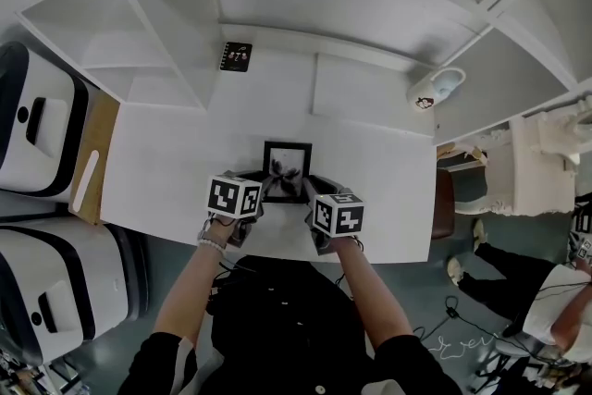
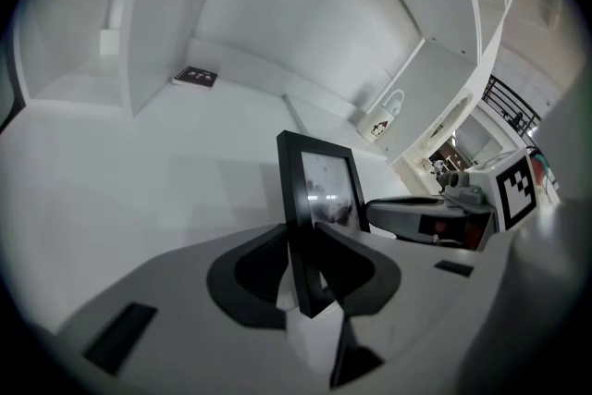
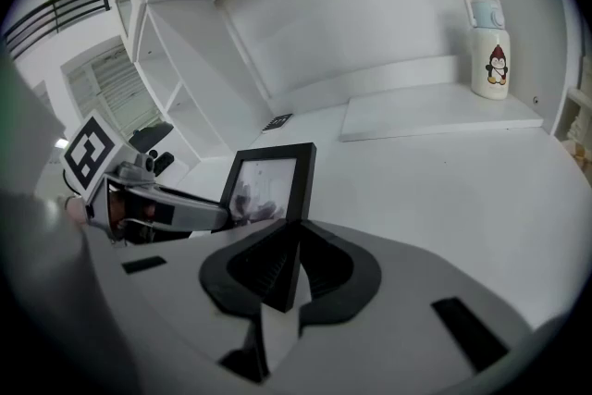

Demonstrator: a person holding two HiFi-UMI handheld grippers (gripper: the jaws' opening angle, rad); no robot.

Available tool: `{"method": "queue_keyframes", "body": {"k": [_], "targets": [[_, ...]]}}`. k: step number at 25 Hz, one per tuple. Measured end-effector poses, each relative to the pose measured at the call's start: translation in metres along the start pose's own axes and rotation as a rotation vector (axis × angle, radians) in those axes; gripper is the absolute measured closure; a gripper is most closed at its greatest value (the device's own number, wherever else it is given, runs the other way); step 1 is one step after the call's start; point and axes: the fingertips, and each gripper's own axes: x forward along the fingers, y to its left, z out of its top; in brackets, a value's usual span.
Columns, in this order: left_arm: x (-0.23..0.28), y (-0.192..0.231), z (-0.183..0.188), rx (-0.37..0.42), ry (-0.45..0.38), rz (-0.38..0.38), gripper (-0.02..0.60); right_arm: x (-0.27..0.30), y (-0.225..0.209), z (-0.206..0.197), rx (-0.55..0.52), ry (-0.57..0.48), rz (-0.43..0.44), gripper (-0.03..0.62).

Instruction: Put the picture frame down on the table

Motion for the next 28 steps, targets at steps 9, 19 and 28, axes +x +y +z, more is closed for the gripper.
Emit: {"method": "queue_keyframes", "body": {"k": [9, 19, 28], "targets": [[0.016, 0.012, 0.000, -0.055, 0.027, -0.015, 0.492, 0.011, -0.007, 0.000, 0.016, -0.004, -0.003, 0.548], [0.016, 0.004, 0.000, -0.008, 0.032, -0.027, 0.448, 0.007, -0.005, 0.007, -0.042, -0.035, 0.024, 0.546], [-0.004, -0.002, -0.024, 0.094, 0.048, -0.037, 0.407, -0.011, 0.002, -0.012, -0.214, -0.022, 0.063, 0.508]]}}
